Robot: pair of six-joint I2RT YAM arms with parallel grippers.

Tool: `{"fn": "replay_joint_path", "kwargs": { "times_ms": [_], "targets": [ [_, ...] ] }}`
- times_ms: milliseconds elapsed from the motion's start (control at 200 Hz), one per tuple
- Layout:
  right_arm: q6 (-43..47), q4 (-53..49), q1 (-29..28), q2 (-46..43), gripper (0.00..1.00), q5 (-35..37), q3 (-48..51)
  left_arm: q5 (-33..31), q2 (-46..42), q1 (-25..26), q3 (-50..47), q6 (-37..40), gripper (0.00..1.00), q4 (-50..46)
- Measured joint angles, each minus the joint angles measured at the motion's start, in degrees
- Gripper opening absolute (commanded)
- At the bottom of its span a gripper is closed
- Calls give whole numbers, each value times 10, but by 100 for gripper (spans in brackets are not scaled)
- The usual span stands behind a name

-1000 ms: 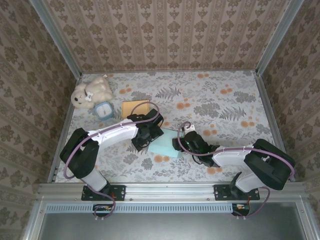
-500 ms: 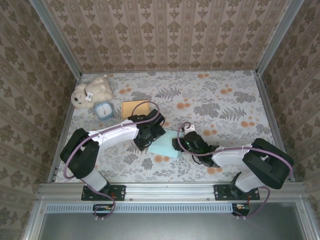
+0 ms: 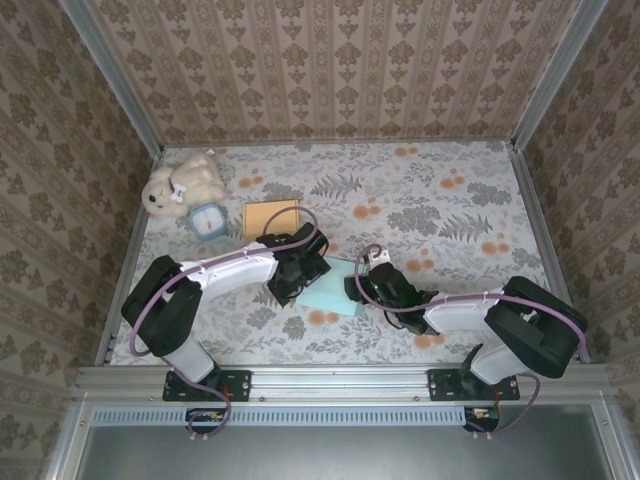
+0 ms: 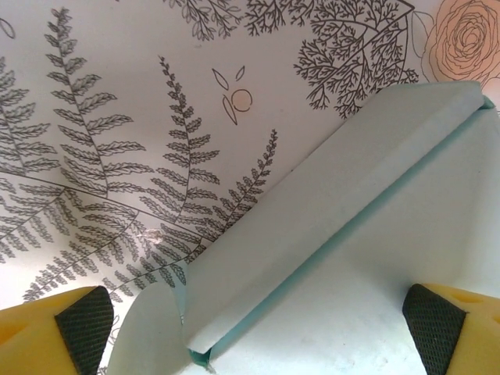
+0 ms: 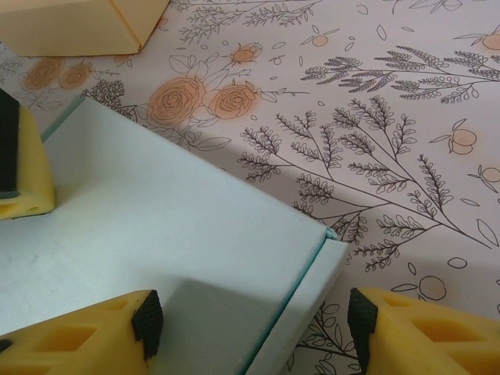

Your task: Fold the paper box

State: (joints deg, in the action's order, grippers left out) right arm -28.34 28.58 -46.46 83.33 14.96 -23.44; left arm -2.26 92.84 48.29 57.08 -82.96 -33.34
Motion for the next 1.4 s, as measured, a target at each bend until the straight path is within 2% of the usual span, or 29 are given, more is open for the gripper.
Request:
{"fn": "replay_joint_path", "kwargs": {
  "times_ms": [1400],
  "targets": [
    [-24, 45, -3, 27, 67, 1, 3, 37, 5, 9, -6, -37, 98, 22]
  ]
}}
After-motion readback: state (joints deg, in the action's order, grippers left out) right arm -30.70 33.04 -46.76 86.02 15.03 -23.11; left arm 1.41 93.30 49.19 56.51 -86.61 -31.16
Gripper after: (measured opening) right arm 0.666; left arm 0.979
